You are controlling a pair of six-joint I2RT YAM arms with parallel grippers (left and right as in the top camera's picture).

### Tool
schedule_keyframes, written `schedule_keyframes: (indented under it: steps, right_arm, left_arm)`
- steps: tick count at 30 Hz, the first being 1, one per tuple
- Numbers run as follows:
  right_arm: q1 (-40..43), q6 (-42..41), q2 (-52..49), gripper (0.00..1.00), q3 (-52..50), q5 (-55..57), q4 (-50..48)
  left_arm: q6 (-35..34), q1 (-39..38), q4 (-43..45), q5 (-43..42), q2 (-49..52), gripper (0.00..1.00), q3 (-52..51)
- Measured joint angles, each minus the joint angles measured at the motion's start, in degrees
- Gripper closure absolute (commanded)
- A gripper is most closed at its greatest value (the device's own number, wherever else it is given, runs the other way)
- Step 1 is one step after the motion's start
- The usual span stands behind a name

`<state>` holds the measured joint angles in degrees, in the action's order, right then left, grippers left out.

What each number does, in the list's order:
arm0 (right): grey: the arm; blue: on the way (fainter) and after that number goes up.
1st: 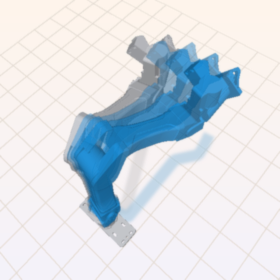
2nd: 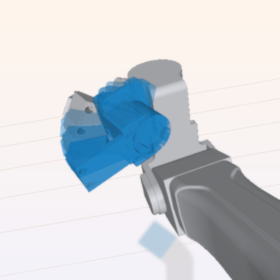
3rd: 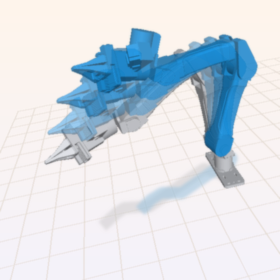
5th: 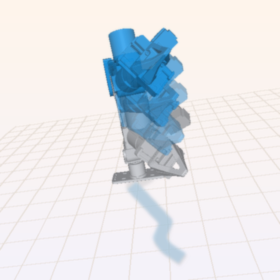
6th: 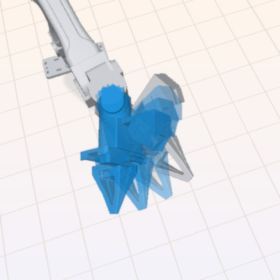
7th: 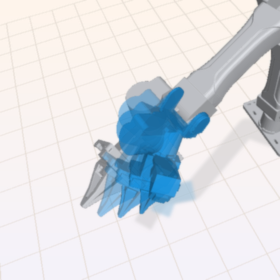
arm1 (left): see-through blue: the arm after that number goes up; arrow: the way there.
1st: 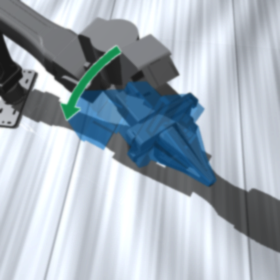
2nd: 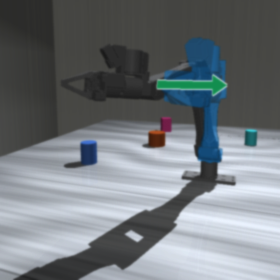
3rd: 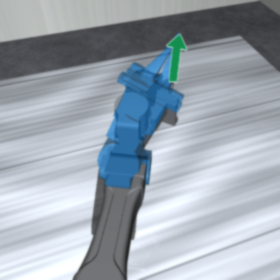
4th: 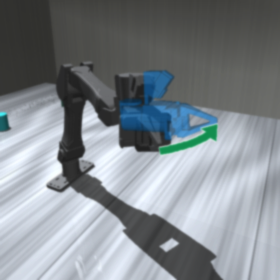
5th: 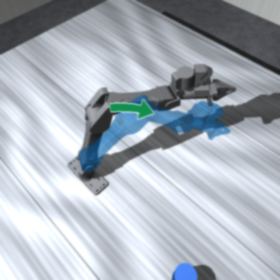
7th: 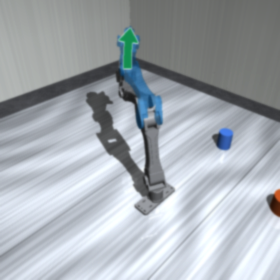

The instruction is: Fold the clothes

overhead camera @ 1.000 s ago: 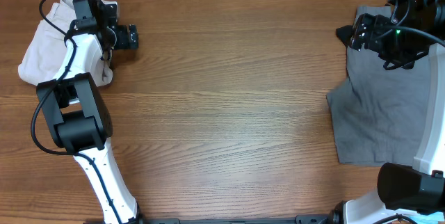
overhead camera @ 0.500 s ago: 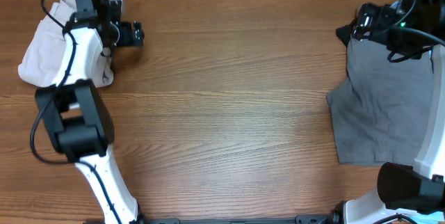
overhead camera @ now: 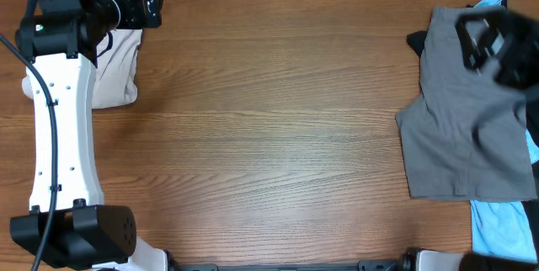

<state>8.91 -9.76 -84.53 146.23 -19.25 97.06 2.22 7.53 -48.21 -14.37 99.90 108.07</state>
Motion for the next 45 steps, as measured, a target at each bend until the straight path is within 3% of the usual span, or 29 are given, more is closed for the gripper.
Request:
schedule_keyframes:
  steps: [6,18,23,27,32,45]
  right_arm:
    - [0.0,-0.74,6.43,0.0,0.76,-0.98,0.07]
    - [0.0,-0.5,6.88,0.0,0.5,-0.74,0.04]
    - [0.0,-0.07,12.68,0.0,-3.87,0.22,-1.14]
    - [0.0,0.57,24.04,0.0,-17.4,3.17,-13.88]
    - [0.0,2.75,36.87,0.0,-42.88,4.83,-33.24]
    - [-3.54,4.07,58.47,0.0,-104.63,2.1,-75.93]
  left_arm:
    - [-0.39,0.0,-0.31,0.0,1.51,0.0,-0.04]
    - [-0.59,0.0,-0.28,0.0,1.51,0.0,-0.04]
    - [-0.59,0.0,-0.26,0.0,1.51,0.0,-0.04]
    - [-0.59,0.0,-0.31,0.0,1.51,0.0,-0.04]
    - [-0.59,0.0,-0.28,-0.02,1.51,0.0,-0.04]
    - [-0.59,0.0,-0.33,-0.02,1.53,0.0,-0.04]
